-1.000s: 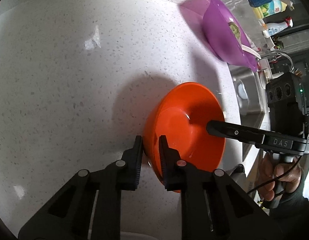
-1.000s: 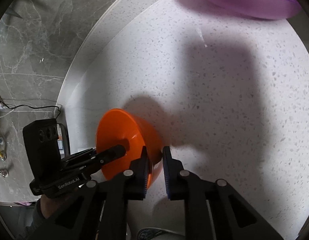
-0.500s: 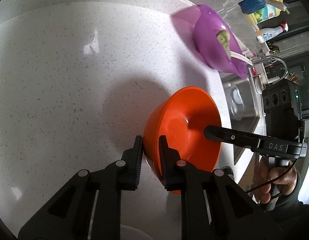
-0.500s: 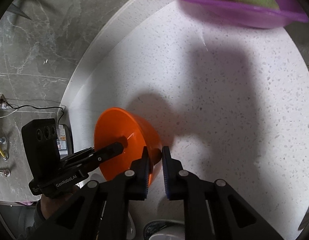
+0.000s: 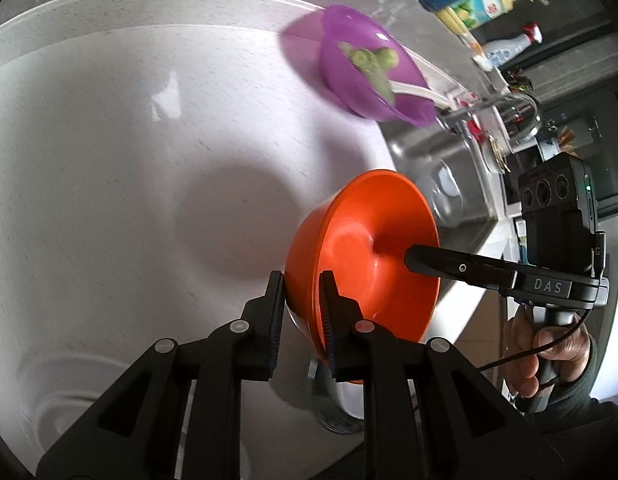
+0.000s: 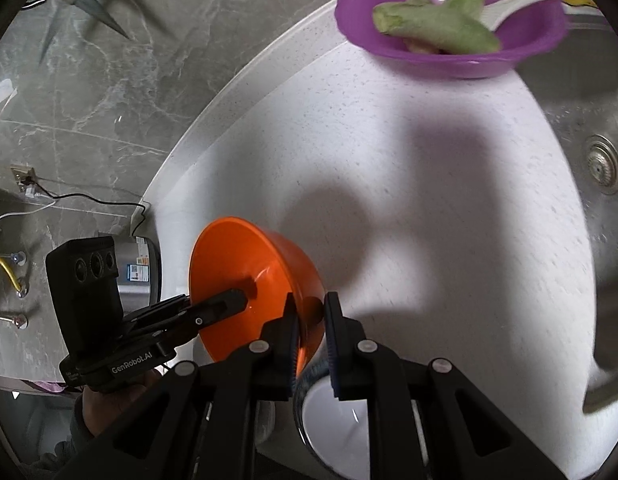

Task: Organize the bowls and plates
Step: 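Lift the orange bowl with both grippers and carry it over the small white bowl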

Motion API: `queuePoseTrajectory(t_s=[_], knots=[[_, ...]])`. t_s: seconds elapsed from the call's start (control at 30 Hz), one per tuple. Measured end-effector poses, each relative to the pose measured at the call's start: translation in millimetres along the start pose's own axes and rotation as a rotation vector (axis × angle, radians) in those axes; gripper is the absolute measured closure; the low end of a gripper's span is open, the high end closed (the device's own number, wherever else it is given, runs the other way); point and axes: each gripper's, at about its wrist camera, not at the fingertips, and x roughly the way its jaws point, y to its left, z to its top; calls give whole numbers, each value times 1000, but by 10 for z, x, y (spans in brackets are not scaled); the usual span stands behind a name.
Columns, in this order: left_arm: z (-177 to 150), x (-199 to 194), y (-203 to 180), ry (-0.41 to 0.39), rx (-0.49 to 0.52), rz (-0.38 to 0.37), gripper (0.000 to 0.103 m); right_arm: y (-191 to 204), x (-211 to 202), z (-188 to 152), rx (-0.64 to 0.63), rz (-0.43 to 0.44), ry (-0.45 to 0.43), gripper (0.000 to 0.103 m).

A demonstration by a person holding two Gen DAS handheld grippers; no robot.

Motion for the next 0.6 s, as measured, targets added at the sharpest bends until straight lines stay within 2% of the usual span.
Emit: queuePoseTrajectory(t_s=[0.3,0.6], knots=[[-623,42,-418,49,45,-21,87,-154,-362,-547,14,-36,-9,89],[-1139,122,-461,80,32,-20,87,-337,-438,-851,18,-59,10,89]])
